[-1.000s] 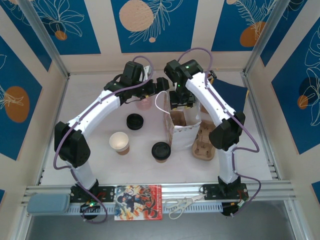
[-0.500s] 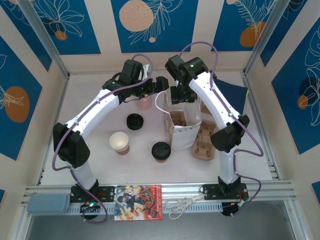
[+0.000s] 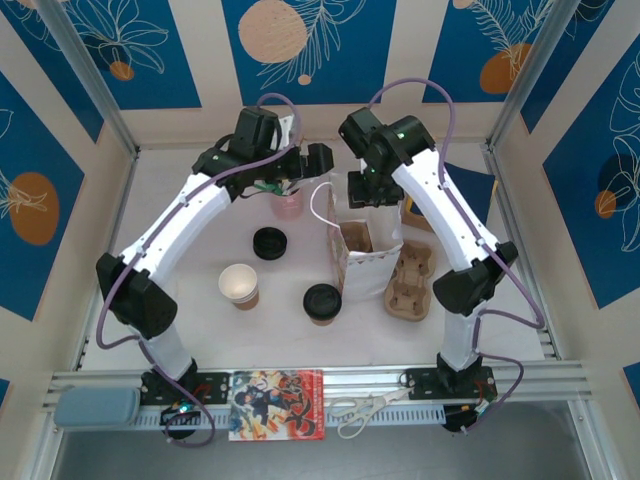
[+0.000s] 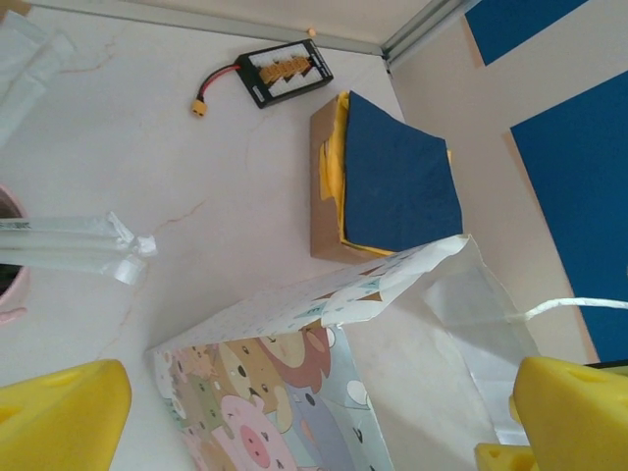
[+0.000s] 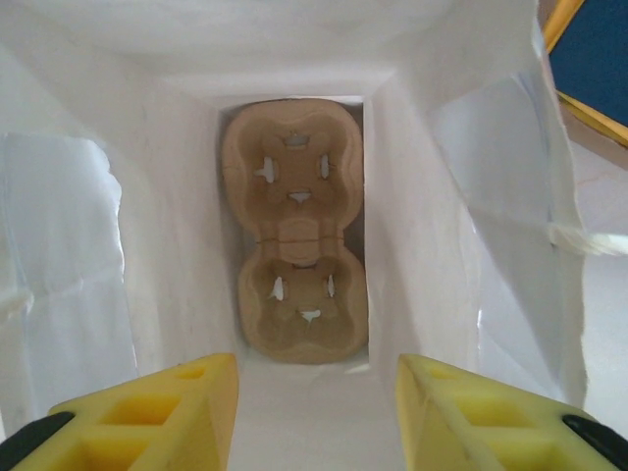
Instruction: Pack the takeout coffee
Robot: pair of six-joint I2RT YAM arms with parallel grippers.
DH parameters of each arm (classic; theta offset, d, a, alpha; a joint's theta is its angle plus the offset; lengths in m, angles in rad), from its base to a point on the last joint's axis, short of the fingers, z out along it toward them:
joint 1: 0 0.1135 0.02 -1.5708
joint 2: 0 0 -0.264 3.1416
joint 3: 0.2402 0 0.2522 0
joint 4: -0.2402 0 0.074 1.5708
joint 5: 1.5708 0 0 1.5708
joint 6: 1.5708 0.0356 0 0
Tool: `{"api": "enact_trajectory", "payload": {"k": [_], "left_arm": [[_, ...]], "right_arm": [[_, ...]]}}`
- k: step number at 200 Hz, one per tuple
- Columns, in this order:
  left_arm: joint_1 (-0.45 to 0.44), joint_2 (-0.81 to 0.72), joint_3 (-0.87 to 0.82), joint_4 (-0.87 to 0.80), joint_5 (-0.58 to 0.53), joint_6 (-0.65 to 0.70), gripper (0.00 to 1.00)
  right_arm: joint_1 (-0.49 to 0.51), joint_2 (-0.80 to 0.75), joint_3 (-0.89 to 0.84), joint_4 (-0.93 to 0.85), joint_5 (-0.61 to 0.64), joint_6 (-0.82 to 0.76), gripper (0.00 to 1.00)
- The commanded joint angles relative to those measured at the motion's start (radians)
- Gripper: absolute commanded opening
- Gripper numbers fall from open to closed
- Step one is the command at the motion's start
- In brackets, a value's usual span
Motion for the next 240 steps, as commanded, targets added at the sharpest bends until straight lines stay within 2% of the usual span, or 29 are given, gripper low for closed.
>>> {"api": "enact_trajectory", "payload": {"k": [1,104,240], "left_arm": [[0.002,-0.045,0.056,-0.058,-0.039,0.053,1.00],[0.002,-0.156,0.055,-0.143,-0.093,0.083,1.00],[0.002,-0.343,-0.159,-0.134,-0.070,0.033,1.00]], "right_arm": [[0.005,-0.044,-0.015,-0.010,0.006,0.010,0.47],[0.006,-0.153,-0.128,0.085,0.011,-0.002,0.47],[0.000,-0.244,-0.252,0.167,0.004,0.011,0.47]]}}
